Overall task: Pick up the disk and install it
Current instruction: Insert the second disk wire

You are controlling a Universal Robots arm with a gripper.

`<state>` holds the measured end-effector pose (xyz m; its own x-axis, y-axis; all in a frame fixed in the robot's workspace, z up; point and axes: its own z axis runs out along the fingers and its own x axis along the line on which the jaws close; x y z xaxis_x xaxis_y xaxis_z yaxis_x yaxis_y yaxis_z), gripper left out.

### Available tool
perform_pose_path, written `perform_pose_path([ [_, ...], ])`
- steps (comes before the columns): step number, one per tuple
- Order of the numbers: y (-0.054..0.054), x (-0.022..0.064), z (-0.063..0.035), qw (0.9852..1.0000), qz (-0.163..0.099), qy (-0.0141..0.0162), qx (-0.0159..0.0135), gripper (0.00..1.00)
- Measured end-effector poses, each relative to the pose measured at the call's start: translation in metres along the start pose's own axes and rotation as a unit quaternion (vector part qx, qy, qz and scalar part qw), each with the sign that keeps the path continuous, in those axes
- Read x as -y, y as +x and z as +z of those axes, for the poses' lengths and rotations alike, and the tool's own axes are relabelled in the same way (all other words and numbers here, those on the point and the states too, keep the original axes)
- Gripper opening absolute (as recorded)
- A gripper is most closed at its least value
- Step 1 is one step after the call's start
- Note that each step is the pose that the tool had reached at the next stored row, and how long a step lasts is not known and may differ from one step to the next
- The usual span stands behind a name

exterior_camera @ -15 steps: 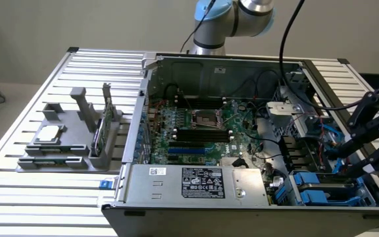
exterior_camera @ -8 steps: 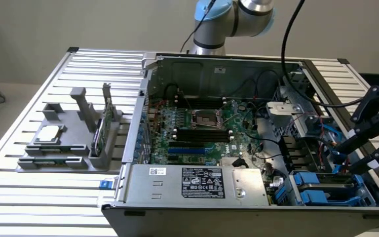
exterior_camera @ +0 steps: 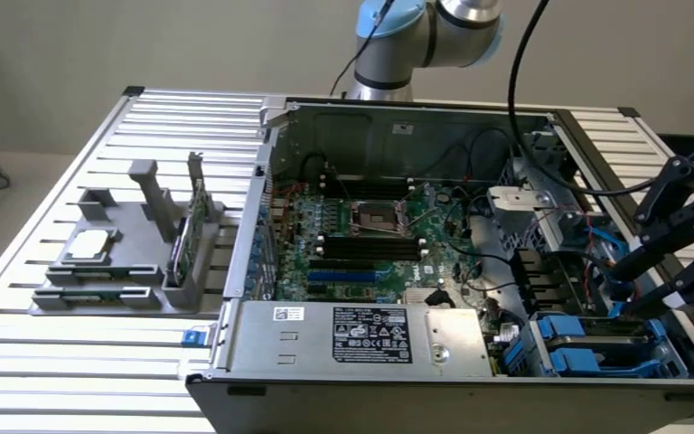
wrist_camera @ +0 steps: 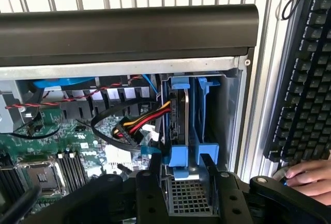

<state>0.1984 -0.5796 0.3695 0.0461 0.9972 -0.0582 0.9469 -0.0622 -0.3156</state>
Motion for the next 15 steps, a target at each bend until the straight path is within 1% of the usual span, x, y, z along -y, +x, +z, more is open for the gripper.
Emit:
perform_pose_path([
  [4, 0.0, 0.0041, 0.0014, 1.0, -0.001, -0.0001, 0.0003, 0.43],
  [15, 0.0061, 0.0059, 0.0052, 1.0, -0.003, -0.0006, 0.0009, 0.43],
])
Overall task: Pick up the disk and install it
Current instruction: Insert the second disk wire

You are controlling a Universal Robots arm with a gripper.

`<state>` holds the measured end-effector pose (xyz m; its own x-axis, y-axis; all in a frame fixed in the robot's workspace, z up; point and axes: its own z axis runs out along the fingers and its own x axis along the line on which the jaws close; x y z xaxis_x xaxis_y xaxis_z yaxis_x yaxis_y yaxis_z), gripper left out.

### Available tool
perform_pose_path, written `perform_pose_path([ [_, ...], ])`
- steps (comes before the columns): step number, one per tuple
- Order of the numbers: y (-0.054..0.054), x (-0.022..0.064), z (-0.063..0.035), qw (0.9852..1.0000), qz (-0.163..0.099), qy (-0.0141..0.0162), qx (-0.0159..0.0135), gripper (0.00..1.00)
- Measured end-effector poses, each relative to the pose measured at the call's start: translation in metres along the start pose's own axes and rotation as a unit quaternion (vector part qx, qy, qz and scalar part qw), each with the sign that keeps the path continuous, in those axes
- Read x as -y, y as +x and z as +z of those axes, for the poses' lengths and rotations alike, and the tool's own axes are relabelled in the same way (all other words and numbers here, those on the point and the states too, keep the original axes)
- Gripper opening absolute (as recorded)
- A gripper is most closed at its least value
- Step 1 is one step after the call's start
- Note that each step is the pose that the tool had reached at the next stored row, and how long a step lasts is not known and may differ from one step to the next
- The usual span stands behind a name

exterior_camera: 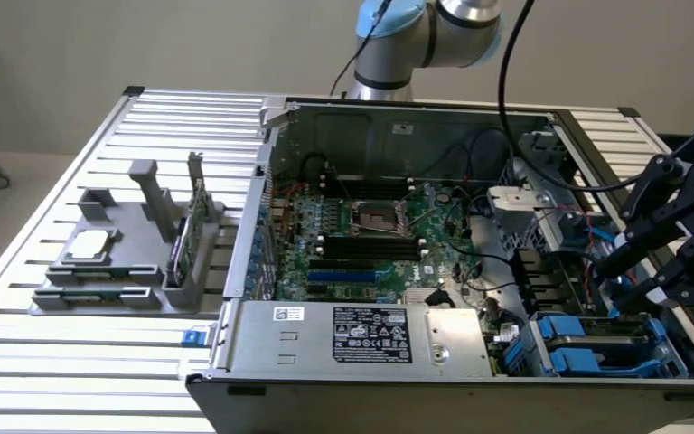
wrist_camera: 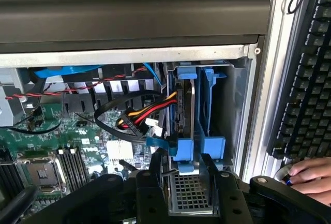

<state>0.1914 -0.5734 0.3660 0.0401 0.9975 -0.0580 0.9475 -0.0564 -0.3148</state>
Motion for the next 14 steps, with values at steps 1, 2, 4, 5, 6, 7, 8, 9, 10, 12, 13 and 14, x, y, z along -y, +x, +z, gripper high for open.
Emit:
perform_pose_path([
  [1, 0.0002, -0.0003, 0.0007, 1.0, 0.0, -0.0002, 0.0001, 0.43],
  [2, 0.0005, -0.0005, 0.0014, 1.0, -0.001, -0.0005, 0.0003, 0.43],
  [4, 0.0008, -0.0009, 0.0028, 1.0, -0.002, -0.0009, 0.0007, 0.43],
  [5, 0.0011, -0.0012, 0.0034, 1.0, -0.002, -0.0011, 0.0008, 0.43],
  [6, 0.0012, -0.0013, 0.004, 1.0, -0.002, -0.0012, 0.0009, 0.43],
  [7, 0.0014, -0.0014, 0.0044, 1.0, -0.003, -0.0012, 0.0009, 0.43],
  [8, 0.0017, -0.0015, 0.0047, 1.0, -0.003, -0.0012, 0.001, 0.43],
  [9, 0.0021, -0.0014, 0.0046, 1.0, -0.003, -0.0013, 0.0011, 0.43],
  [10, 0.0023, -0.0014, 0.0047, 1.0, -0.004, -0.0013, 0.0012, 0.4],
  [12, 0.0028, -0.0015, 0.0047, 1.0, -0.004, -0.0013, 0.0014, 0.28],
  [13, 0.0029, -0.0014, 0.0047, 1.0, -0.004, -0.0013, 0.0015, 0.28],
  [14, 0.0029, -0.0014, 0.0046, 1.0, -0.004, -0.0013, 0.0015, 0.22],
])
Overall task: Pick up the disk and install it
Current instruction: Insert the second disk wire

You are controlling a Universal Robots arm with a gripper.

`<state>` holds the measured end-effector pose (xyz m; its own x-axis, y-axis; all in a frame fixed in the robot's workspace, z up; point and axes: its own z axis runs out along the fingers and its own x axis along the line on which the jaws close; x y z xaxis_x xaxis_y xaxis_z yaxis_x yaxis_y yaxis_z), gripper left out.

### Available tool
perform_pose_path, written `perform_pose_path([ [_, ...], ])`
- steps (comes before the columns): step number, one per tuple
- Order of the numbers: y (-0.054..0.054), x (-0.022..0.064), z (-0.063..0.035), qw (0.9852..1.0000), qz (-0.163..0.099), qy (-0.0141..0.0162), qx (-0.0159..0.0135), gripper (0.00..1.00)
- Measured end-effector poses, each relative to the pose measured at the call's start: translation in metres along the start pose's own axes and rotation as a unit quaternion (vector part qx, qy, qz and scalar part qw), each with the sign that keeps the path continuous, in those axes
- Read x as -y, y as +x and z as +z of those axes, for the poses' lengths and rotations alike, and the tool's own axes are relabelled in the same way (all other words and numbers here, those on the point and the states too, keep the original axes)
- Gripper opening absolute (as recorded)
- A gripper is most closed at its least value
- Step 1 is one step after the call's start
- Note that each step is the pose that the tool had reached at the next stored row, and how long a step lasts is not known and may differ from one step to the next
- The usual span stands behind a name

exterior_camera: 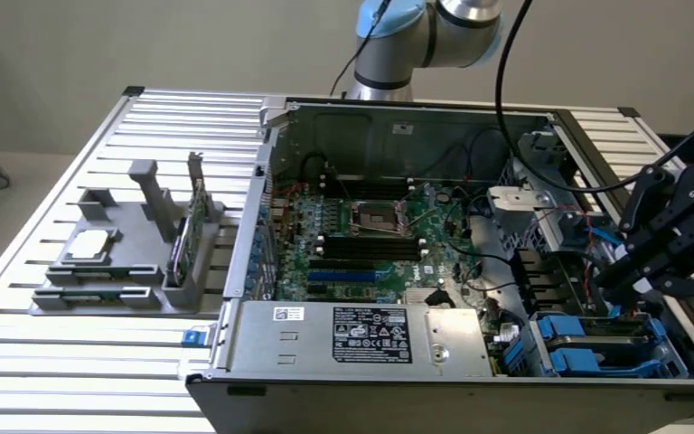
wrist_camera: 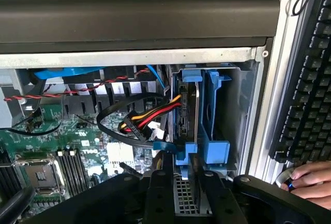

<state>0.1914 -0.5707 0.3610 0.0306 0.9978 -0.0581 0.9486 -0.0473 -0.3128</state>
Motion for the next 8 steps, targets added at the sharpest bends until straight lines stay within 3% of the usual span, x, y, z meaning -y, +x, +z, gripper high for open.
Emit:
perform_pose_path([
  [3, 0.0001, -0.0001, 0.0001, 1.0, -0.001, 0.0, 0.0002, 0.15],
  [8, 0.0, 0.001, 0.0008, 1.0, -0.002, -0.0001, 0.0006, 0.15],
])
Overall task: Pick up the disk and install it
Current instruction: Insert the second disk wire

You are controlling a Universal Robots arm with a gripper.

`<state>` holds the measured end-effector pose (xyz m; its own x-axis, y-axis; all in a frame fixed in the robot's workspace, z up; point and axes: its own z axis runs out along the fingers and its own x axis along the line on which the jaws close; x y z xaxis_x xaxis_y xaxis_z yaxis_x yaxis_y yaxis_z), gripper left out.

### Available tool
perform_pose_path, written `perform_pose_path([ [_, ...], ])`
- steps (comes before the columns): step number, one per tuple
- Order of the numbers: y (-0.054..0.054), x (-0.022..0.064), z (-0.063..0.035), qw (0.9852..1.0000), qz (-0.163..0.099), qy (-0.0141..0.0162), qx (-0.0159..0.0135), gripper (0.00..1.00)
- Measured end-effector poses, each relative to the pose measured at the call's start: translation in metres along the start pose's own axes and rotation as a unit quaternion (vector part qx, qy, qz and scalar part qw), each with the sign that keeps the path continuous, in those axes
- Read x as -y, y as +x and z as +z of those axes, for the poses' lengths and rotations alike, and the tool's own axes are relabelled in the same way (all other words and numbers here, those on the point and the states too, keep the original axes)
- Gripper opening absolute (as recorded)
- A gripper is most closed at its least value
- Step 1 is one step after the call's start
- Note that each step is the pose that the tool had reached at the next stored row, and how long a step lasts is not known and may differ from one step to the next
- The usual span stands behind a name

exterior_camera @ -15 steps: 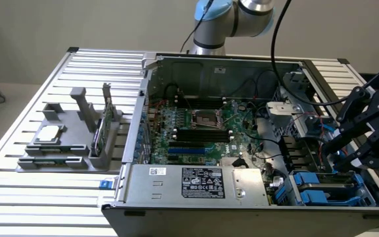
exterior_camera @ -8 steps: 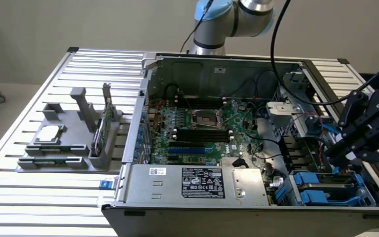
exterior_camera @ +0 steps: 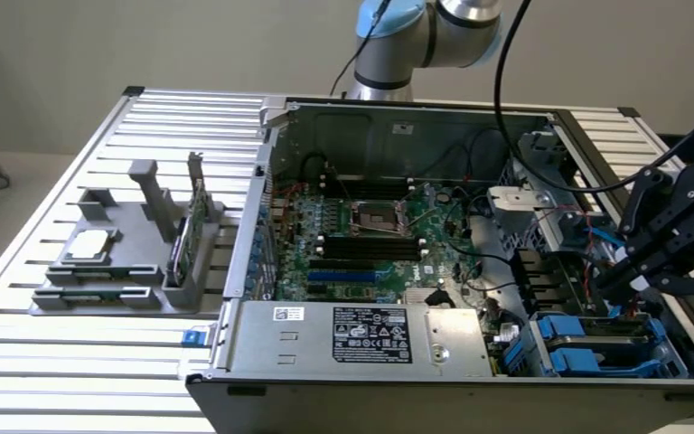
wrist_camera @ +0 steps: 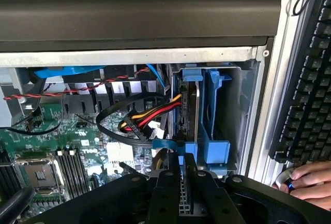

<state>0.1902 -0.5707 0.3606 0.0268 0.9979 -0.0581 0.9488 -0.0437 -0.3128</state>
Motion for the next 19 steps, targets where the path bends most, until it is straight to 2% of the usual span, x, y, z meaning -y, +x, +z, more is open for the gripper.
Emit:
perform_pose_path([
  [4, 0.0, -0.0004, 0.0021, 1.0, -0.003, -0.0001, 0.0002, 0.15],
  [19, -0.003, -0.0072, 0.0227, 0.9998, -0.02, 0.0001, 0.001, 0.15],
])
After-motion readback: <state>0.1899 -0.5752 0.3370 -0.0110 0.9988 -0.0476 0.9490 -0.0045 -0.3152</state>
